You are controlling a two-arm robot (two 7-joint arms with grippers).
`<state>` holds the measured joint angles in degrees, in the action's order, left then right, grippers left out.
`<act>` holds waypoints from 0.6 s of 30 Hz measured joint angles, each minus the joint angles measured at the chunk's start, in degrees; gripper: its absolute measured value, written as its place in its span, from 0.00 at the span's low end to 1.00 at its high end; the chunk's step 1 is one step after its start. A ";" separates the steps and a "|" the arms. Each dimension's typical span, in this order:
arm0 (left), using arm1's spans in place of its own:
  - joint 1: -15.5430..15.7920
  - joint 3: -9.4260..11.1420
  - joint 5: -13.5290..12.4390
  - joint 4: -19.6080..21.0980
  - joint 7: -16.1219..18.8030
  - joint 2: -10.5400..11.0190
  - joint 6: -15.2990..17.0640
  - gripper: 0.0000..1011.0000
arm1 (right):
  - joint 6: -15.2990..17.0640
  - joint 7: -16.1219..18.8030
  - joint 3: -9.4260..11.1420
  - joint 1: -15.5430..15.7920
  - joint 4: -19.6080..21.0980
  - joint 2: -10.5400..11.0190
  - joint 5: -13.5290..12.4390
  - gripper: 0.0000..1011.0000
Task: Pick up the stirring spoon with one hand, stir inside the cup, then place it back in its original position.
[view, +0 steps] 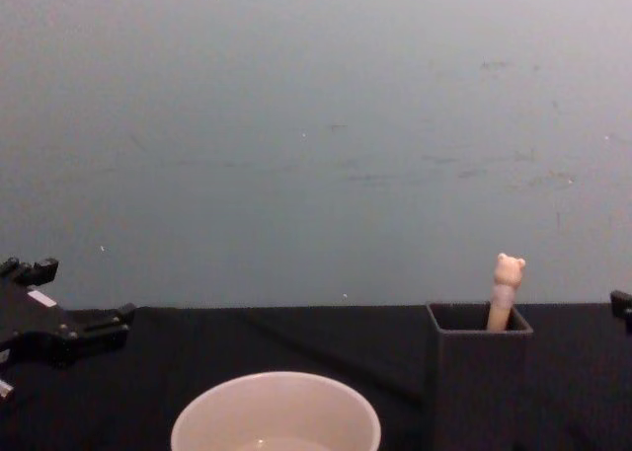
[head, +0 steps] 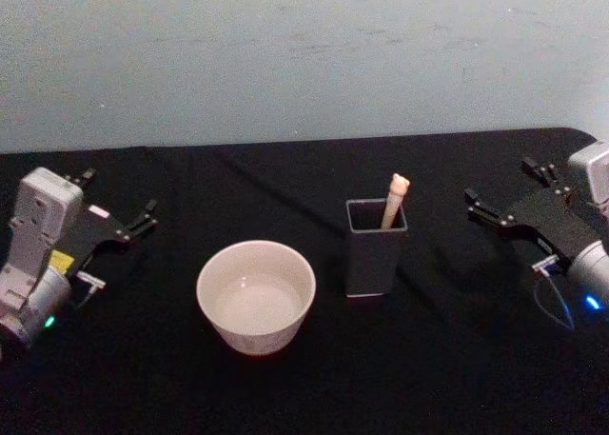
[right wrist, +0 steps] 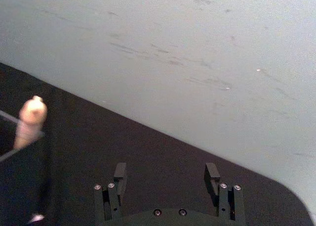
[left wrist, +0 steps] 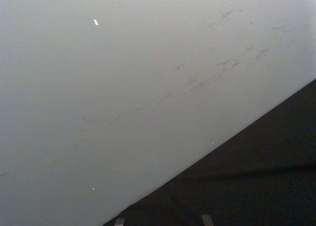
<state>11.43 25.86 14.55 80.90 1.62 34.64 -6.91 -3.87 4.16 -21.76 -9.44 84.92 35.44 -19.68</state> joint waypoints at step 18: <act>0.00 0.00 0.00 0.00 0.00 0.00 0.00 0.99 | 2.46 16.11 4.21 6.20 9.13 4.22 -10.36 0.99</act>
<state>11.43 25.86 14.55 80.90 1.62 34.65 -6.91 -1.41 20.27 -17.55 -3.23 94.05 39.67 -30.04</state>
